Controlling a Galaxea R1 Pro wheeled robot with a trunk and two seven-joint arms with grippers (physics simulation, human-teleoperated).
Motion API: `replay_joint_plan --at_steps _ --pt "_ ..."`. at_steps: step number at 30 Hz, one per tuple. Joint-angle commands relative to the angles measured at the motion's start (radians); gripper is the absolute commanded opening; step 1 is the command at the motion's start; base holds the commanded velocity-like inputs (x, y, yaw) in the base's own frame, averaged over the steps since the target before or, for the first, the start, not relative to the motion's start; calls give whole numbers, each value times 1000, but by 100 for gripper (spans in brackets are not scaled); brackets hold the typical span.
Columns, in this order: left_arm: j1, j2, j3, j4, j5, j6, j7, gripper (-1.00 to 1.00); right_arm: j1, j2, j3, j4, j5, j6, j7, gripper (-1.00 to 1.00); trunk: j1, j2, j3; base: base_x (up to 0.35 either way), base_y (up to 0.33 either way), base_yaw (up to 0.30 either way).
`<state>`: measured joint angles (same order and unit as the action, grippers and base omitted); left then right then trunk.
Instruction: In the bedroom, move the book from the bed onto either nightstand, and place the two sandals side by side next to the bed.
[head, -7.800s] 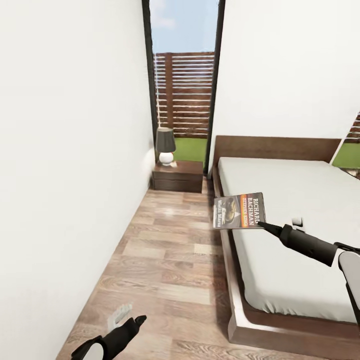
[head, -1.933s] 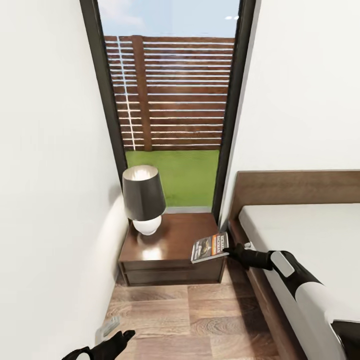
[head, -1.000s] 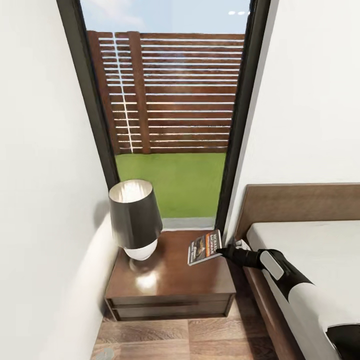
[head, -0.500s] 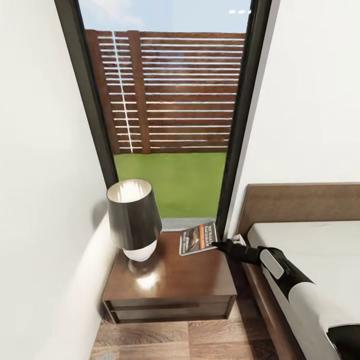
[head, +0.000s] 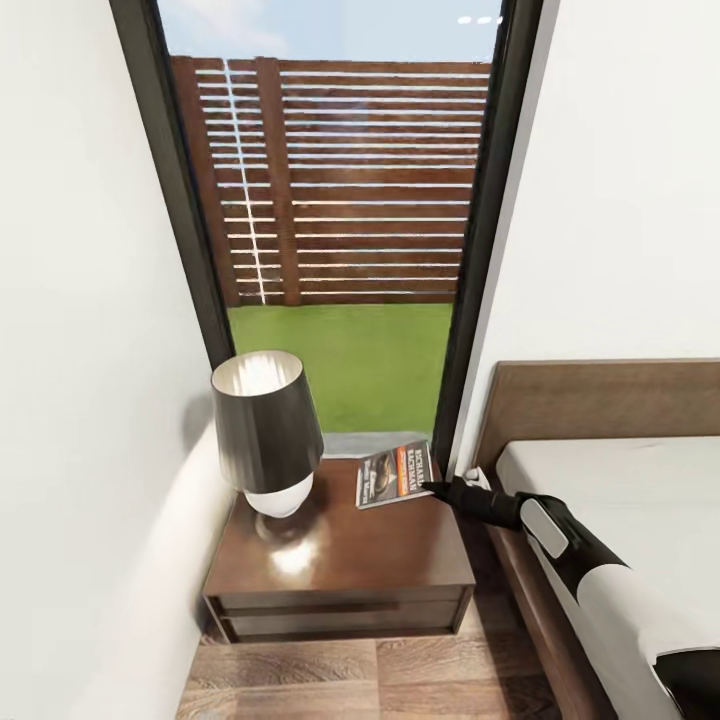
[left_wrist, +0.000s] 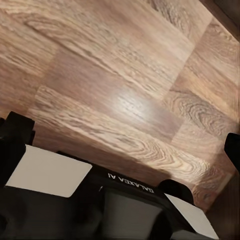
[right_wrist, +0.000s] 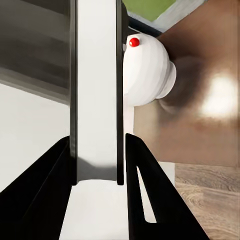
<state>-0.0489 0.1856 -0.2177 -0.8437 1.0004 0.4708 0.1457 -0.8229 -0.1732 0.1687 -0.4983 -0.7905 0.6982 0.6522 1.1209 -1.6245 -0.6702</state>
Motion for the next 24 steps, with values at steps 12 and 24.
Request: replay_joint_plan --at_steps 12,24 --pt "104 0 77 -118 26 -24 -18 100 -1 1 -5 4 -10 2 1 -100 46 -85 -39 0 0 0" --pt "117 -14 77 -149 24 -27 -15 100 -1 0 -7 -7 -10 1 7 -100 92 -169 -76 0 0 0"
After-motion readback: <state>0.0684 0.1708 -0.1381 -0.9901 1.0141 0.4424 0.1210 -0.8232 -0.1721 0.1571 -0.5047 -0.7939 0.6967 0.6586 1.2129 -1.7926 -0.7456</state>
